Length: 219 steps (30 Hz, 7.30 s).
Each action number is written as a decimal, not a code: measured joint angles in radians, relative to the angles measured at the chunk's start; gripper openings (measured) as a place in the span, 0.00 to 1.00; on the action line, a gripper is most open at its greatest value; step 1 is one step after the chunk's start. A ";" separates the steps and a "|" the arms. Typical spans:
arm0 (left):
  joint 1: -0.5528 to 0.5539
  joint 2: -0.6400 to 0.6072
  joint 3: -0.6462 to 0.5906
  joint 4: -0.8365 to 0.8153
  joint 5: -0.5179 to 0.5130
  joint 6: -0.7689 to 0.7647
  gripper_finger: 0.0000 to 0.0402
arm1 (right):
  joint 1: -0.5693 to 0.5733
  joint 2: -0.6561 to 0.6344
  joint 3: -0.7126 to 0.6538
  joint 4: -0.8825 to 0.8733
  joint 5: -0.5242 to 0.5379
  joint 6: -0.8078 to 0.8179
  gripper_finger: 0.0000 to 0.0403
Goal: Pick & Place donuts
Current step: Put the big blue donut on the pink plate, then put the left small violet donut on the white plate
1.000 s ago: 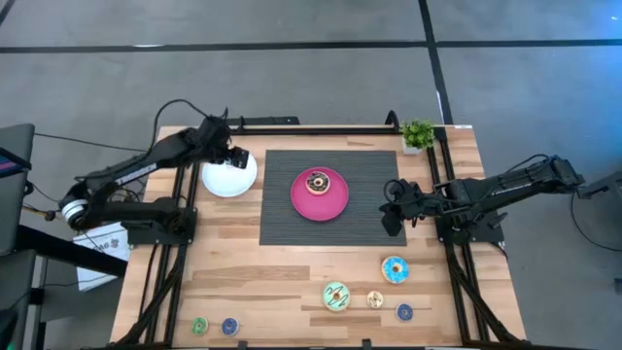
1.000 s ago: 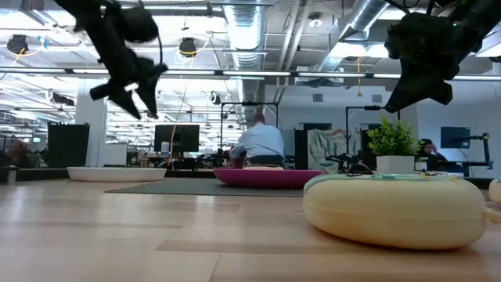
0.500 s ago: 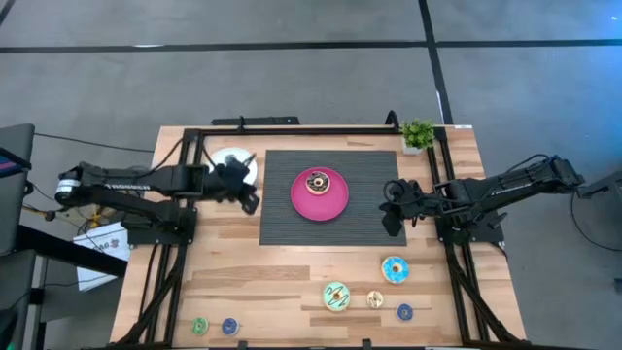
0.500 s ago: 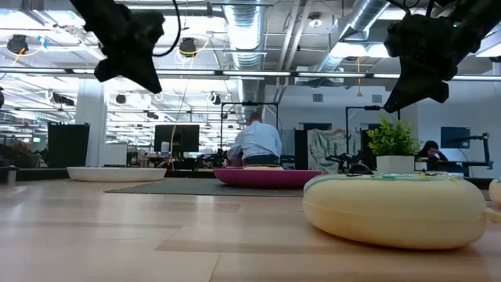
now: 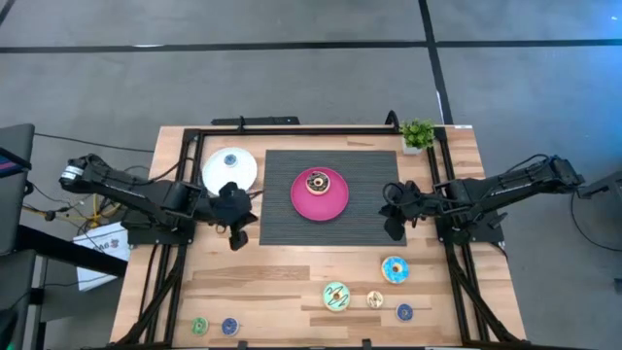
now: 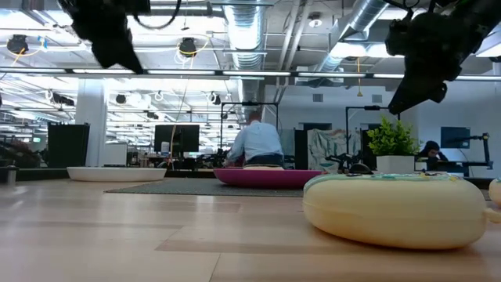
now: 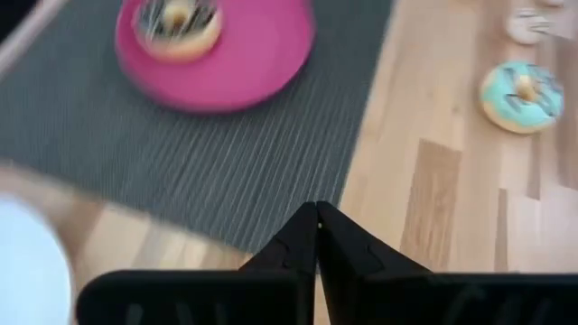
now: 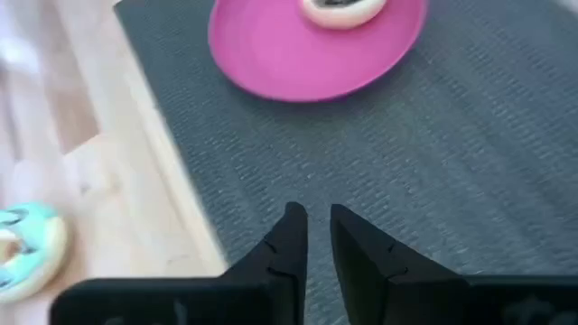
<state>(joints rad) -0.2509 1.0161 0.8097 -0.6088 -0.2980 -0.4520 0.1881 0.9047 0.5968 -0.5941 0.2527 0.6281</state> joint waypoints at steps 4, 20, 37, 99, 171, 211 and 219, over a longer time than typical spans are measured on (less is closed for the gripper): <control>-0.082 0.000 0.000 0.040 -0.080 0.046 0.00 | 0.020 0.000 0.000 0.004 -0.119 0.027 0.21; -0.182 0.000 0.000 -0.070 -0.102 -0.041 0.00 | 0.294 0.147 0.000 -0.111 -0.180 0.152 0.56; -0.182 0.000 -0.001 -0.163 -0.102 -0.038 0.00 | 0.418 0.583 0.143 -0.156 -0.209 0.250 0.51; -0.183 -0.587 -0.423 0.076 -0.054 0.026 0.00 | -0.360 1.002 0.689 -0.112 -0.202 -0.217 0.18; -0.384 0.215 0.207 -0.261 0.067 -0.256 0.00 | 0.115 0.328 0.143 -0.004 -0.011 -0.339 0.01; -0.489 0.803 0.336 -0.115 0.544 -1.471 0.70 | -0.020 0.323 0.016 0.027 -0.045 -0.532 0.00; -0.555 0.803 0.336 -0.095 0.526 -1.635 0.70 | -0.021 0.323 0.016 0.027 -0.044 -0.533 0.00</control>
<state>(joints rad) -0.8063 1.8194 1.1454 -0.7037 0.2280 -2.0866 0.1673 1.2282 0.6125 -0.5671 0.2083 0.0956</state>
